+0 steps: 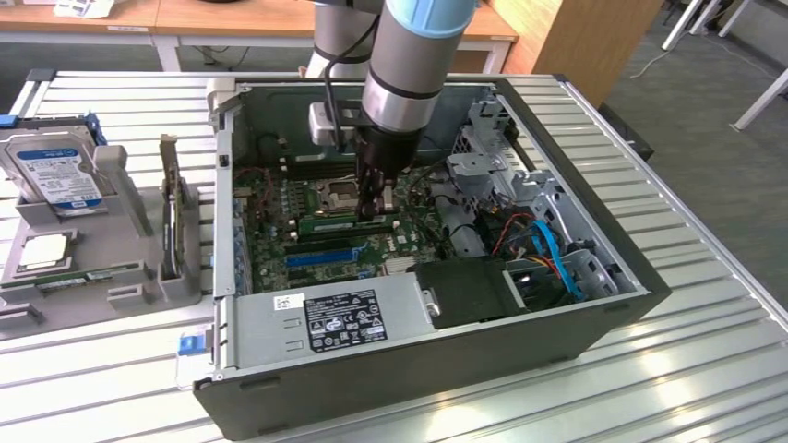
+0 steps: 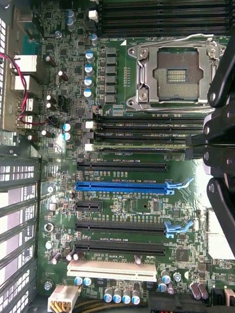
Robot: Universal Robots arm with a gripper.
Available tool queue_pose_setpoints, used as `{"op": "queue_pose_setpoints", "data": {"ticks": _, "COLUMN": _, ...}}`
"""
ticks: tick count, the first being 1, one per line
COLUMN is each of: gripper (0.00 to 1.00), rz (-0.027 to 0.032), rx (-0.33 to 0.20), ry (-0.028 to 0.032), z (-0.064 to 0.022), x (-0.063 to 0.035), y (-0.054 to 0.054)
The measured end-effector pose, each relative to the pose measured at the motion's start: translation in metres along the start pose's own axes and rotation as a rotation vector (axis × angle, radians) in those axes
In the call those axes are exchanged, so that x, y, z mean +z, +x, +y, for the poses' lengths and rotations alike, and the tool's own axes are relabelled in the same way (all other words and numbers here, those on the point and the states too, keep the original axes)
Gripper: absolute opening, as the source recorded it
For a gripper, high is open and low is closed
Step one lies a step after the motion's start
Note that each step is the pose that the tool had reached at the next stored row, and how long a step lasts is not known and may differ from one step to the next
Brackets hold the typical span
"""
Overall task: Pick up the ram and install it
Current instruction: 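Insert the ram into the slot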
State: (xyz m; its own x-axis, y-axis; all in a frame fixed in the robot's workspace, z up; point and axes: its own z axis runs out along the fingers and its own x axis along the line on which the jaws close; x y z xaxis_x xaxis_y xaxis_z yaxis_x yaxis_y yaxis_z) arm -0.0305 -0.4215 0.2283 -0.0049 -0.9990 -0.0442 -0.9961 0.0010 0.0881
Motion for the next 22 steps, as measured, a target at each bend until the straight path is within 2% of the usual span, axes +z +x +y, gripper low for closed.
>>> {"op": "queue_pose_setpoints", "data": {"ticks": 22, "gripper": 0.12, "rz": -0.0001, "rx": 0.0, "ry": 0.0, "z": -0.0004, "x": 0.0045, "y": 0.0002}}
